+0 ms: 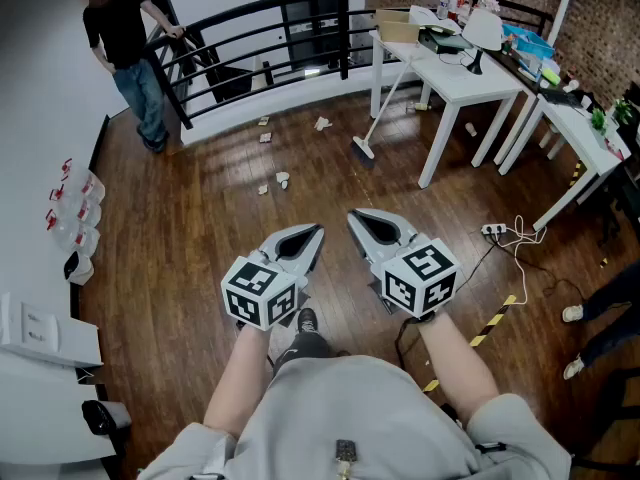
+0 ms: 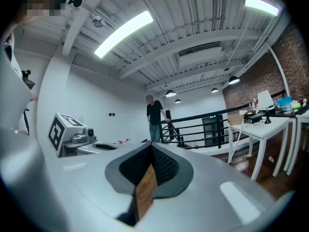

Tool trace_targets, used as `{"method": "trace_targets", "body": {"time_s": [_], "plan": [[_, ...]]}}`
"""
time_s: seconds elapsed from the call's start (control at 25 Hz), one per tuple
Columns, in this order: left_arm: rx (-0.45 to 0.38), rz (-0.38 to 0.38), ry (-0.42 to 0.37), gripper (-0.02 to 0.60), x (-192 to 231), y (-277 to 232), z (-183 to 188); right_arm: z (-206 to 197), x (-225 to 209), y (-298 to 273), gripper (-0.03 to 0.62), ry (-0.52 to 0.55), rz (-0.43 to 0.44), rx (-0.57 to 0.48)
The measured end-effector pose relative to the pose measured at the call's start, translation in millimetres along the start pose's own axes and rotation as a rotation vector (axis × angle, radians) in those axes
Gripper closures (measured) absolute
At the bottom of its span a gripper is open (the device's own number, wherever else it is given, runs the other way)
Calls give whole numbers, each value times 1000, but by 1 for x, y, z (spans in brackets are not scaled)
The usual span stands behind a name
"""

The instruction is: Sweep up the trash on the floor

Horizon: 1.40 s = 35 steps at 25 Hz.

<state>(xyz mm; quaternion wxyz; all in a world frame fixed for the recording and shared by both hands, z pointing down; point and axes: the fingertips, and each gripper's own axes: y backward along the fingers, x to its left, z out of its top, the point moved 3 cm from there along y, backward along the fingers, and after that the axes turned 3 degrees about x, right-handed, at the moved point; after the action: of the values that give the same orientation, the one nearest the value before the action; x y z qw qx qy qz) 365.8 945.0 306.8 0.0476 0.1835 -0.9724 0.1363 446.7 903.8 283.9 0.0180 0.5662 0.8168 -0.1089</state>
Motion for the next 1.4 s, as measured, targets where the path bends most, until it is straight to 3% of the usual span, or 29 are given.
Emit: {"method": "trace_targets", "body": {"time_s": [0.32,0.52,1.0,1.4], "plan": [[-14,-32,-8,577,49,-43,18,12,-43,-42,594,15,-50,-1],[-35,-57,-21,577,94,-95,35,14,-96,-81,594,-11,-99,12],[-27,-147,-32,577,215,-224,85,62,-226,-185,594,-32,-239,9],[14,-193,-28,577,247,-351,103,72,-354,-215,594,-49,-283,17]]}}
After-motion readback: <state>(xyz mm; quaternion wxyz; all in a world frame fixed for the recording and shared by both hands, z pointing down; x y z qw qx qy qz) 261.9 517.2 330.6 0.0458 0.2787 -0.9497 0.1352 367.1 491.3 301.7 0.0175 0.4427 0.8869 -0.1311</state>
